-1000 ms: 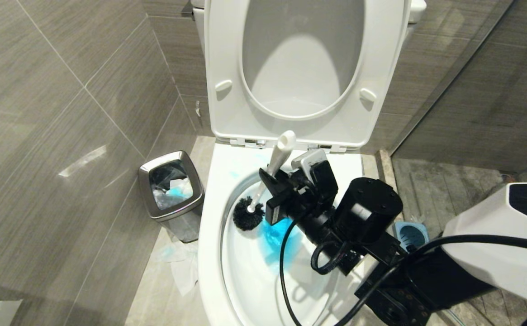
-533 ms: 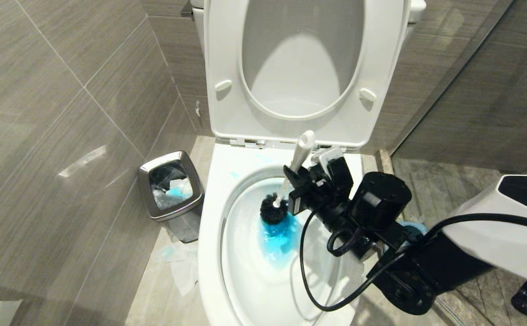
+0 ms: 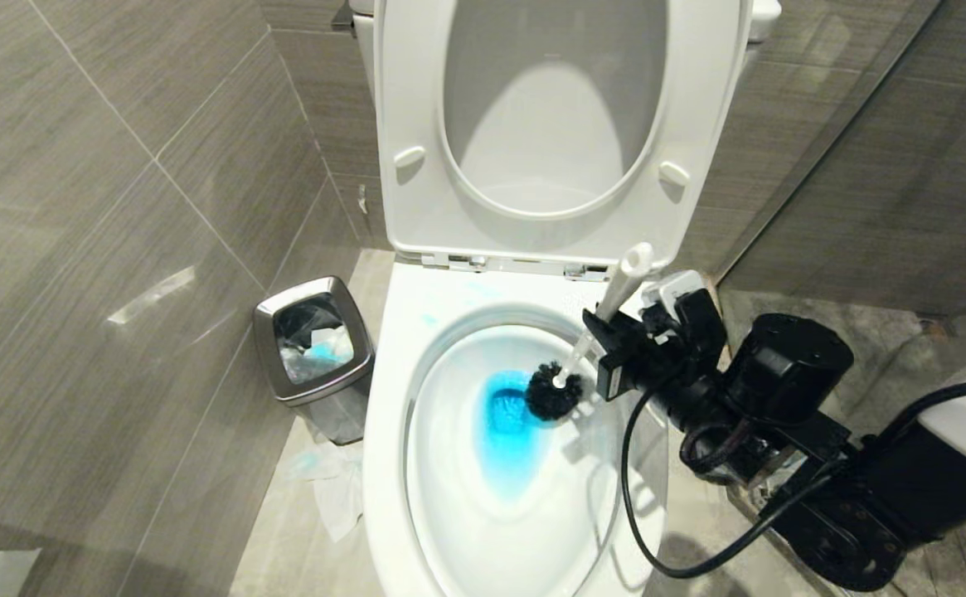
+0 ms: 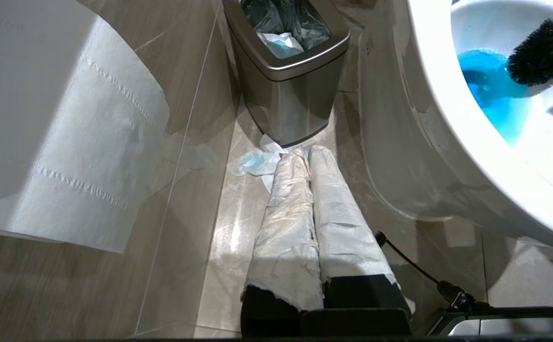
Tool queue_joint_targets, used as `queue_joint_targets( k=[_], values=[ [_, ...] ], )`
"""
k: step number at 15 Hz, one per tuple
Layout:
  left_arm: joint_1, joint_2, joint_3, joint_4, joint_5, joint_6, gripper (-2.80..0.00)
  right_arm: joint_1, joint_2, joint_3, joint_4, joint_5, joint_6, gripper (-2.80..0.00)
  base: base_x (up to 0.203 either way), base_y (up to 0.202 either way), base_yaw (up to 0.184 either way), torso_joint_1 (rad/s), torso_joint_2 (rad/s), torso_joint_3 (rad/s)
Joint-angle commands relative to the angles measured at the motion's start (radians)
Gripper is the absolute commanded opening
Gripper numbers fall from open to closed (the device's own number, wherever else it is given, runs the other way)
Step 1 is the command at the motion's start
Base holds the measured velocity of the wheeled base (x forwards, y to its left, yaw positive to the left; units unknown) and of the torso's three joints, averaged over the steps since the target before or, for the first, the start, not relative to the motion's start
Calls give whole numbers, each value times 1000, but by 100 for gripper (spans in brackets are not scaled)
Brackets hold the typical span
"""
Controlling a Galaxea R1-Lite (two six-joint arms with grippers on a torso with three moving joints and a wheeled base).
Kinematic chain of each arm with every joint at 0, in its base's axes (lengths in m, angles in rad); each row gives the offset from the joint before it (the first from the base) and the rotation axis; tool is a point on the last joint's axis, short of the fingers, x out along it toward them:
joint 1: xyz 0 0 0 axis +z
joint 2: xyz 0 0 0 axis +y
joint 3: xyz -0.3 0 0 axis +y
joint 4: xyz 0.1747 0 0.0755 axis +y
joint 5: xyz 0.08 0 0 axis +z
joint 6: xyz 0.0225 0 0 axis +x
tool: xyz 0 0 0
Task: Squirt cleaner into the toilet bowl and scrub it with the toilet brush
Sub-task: Scrub the toilet bowl
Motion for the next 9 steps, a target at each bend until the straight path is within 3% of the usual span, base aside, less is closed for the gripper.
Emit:
queue_joint_targets(
  k=[1,5,9],
  values=[
    [0,0,0,0,0,0,-280,-5,-67,53,-7,8,-4,-280,0,0,0,0,0,0],
    [0,0,0,0,0,0,-280,12,-139,162,-10,52,-8,-280,0,0,0,0,0,0],
    [0,0,0,0,0,0,-280,119,-174,229,-13,74,-4,-280,0,0,0,0,0,0]
  ],
)
